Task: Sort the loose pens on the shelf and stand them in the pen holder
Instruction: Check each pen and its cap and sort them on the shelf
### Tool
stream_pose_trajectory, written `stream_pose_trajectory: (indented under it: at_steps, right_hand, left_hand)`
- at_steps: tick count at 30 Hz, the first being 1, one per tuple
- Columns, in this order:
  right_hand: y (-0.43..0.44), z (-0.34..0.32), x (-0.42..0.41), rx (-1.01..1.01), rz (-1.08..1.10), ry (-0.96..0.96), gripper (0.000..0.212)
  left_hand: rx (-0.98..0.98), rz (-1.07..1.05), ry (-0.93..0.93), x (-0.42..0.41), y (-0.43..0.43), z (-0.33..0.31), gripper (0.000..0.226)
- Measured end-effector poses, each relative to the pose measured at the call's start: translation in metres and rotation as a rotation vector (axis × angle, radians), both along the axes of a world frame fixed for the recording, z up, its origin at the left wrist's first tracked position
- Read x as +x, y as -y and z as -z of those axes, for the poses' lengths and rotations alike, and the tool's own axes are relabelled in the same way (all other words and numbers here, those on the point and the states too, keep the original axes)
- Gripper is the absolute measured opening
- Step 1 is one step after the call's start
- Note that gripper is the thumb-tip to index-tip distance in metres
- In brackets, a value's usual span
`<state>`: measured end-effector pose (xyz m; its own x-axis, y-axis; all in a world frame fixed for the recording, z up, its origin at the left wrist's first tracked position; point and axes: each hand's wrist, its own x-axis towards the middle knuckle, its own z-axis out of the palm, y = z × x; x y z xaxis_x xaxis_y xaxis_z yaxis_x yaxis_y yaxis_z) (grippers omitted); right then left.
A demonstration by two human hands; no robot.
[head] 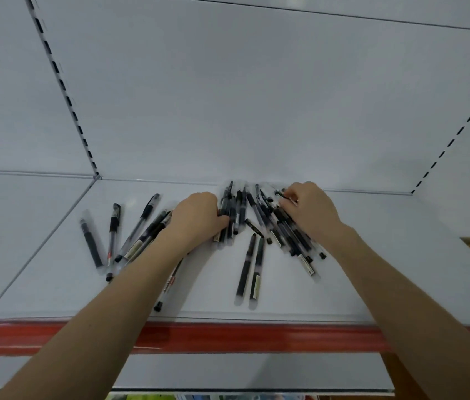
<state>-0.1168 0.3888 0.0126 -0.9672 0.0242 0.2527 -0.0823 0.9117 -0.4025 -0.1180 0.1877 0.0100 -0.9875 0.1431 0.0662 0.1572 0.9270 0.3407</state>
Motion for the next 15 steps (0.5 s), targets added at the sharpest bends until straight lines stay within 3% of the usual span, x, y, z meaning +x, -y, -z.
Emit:
stream_pose_trajectory:
  at_steps: [5, 8, 15]
  right_hand:
    - [-0.002, 0.009, -0.019, 0.073, 0.023, 0.048, 0.030]
    - [-0.001, 0.006, -0.020, 0.023, -0.020, 0.023, 0.023]
    - [0.014, -0.041, 0.014, -0.697, -0.253, -0.011, 0.007]
  left_hand:
    - [0.099, -0.015, -0.007, 0.003, 0.003, 0.001, 0.015]
    - [0.326, -0.020, 0.017, 0.010, 0.009, -0.002, 0.010]
    - [0.848, -0.004, 0.009, 0.047, 0.020, -0.026, 0.007]
